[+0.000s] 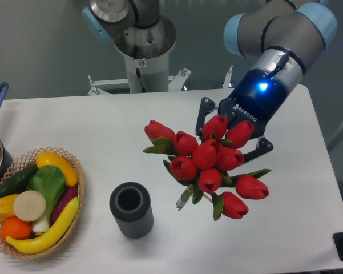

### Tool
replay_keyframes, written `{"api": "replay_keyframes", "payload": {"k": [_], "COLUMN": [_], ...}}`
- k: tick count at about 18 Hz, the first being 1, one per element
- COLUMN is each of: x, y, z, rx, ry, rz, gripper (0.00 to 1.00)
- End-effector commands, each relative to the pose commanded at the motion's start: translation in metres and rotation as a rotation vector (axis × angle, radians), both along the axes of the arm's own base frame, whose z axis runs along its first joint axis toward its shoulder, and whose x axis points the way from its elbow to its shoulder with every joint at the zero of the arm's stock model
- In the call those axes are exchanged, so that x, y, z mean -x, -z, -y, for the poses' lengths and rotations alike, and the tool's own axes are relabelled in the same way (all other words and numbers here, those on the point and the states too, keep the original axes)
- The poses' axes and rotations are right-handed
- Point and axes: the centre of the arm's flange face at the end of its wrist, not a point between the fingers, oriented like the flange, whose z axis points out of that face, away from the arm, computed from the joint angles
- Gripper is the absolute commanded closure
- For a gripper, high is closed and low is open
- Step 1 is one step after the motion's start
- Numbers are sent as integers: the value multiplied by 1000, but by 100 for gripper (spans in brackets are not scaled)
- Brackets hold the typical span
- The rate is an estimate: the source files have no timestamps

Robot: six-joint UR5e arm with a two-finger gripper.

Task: Place the flowers on the table
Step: 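Lower the held red tulip bunch toward the table with the gripper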

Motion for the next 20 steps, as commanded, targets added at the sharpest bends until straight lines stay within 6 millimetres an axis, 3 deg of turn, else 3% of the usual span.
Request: {"api": "replay_keyframes", "payload": {"k": [8, 20], "x": [-1, -14], "y": [13, 75], "z": [1, 5], "rx": [110, 422], "ry": [-53, -58], "rz": [-123, -426], "gripper": [63, 63]}}
